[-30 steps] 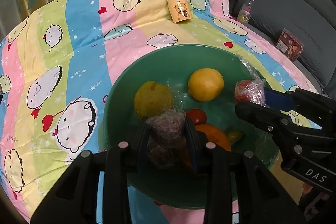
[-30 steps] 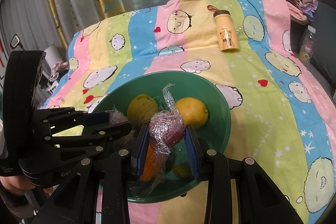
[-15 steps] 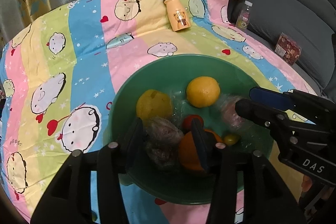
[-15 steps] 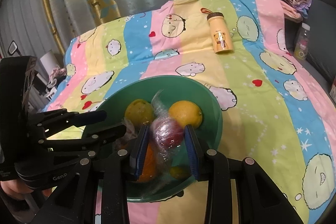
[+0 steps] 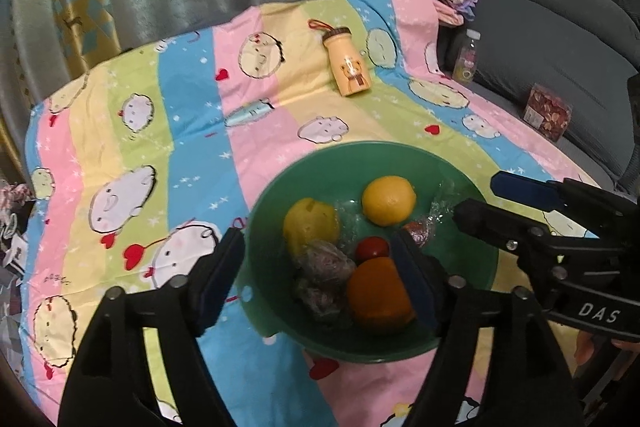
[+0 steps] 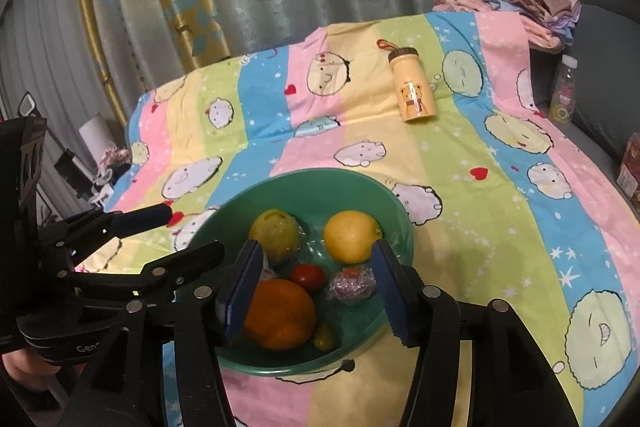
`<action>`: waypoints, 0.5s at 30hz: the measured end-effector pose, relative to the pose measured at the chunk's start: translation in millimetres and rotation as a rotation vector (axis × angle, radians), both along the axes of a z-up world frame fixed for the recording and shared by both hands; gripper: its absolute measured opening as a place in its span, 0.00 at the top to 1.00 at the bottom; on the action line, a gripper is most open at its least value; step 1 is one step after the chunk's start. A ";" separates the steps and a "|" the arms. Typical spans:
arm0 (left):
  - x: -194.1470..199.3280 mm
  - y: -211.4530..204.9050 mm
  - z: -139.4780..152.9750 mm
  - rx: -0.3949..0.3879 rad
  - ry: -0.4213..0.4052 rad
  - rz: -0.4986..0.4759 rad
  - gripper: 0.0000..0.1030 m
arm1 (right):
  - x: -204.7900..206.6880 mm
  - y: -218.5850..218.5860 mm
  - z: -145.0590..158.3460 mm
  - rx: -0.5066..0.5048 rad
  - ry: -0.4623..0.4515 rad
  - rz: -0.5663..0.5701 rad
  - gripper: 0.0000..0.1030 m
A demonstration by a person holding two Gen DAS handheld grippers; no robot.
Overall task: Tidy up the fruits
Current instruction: 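Open both grippers to drop the wrapped candies into the basin, then move both grippers from the basin to the green lime on the sheet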
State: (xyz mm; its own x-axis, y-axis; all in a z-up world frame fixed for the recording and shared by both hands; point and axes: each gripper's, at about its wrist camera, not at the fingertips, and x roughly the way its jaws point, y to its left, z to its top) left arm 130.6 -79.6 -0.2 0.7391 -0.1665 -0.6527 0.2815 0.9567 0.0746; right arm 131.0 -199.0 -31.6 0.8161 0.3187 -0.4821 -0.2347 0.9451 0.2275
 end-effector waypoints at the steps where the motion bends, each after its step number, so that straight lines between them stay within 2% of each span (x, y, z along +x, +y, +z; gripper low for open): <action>1: -3.4 2.4 2.7 -0.004 -0.006 0.007 0.20 | -3.1 -0.4 1.9 0.005 -0.008 0.002 0.43; 7: -24.5 15.6 13.4 -0.029 -0.021 0.049 0.11 | -27.1 -2.2 11.7 0.034 -0.046 0.018 0.33; 12: -43.7 27.8 20.1 -0.054 -0.028 0.084 0.01 | -46.6 2.0 16.1 0.061 -0.047 0.076 0.31; 15: -56.2 34.4 20.6 -0.066 -0.024 0.097 0.01 | -59.4 6.9 17.7 0.075 -0.064 0.110 0.31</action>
